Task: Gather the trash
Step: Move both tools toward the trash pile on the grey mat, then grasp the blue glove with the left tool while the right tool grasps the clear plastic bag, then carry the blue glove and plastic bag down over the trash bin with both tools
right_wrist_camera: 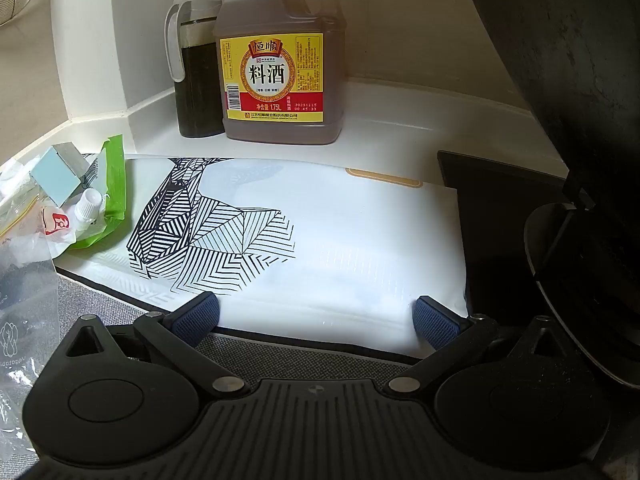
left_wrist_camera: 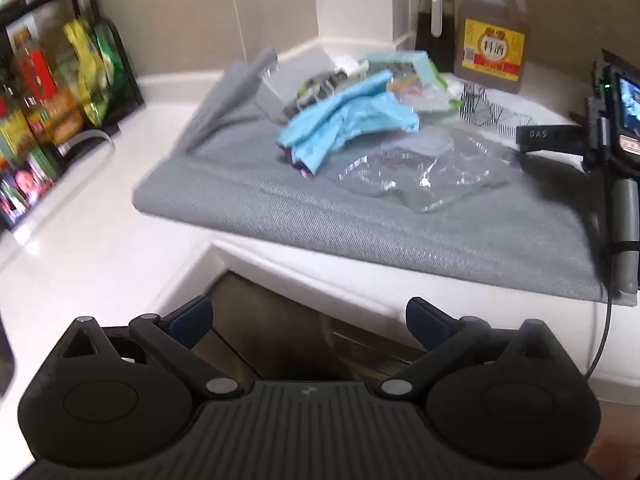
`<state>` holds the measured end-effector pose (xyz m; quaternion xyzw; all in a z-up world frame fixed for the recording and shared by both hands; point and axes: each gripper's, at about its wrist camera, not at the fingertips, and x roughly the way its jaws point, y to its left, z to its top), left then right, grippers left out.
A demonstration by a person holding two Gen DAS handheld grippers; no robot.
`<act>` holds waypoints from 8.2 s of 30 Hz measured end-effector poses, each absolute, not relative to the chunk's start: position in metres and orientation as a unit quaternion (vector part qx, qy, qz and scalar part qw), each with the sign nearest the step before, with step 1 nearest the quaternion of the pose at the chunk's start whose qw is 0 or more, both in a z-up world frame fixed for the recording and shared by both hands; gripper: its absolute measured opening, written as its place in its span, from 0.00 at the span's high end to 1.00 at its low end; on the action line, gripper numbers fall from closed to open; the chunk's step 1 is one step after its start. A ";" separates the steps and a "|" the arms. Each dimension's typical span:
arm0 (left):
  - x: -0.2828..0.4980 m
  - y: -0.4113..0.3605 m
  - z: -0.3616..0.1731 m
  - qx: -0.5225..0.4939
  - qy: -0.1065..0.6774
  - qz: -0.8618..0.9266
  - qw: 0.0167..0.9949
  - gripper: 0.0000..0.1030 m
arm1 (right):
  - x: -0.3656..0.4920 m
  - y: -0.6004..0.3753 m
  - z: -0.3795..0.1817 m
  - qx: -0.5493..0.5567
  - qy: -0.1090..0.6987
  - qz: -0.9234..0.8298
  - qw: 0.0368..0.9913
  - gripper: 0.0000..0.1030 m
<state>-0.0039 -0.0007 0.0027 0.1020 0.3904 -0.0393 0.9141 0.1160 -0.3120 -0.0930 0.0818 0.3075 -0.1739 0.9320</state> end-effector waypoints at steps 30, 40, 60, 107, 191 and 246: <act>-0.065 0.054 0.034 0.006 0.339 0.008 0.941 0.00 | -0.025 -0.244 -0.030 -0.012 0.190 -0.043 0.981 0.00; -0.087 0.042 0.038 0.022 0.345 -0.028 0.938 0.00 | -0.156 -0.201 0.003 -0.026 0.104 0.029 0.994 0.00; -0.129 0.036 0.042 0.028 0.327 -0.058 0.943 0.00 | -0.190 -0.190 0.002 -0.028 0.132 0.019 0.991 0.00; -0.106 0.041 0.009 0.024 0.369 -0.059 0.927 0.00 | -0.160 -0.179 -0.024 -0.032 0.180 0.029 0.983 0.00; -0.054 0.104 0.060 -0.002 0.371 -0.056 0.927 0.80 | -0.088 -0.240 -0.036 0.135 0.034 0.153 0.978 0.80; -0.202 0.142 -0.058 -0.021 0.464 -0.025 0.885 0.79 | -0.215 -0.116 -0.117 -0.007 0.290 0.216 0.932 0.81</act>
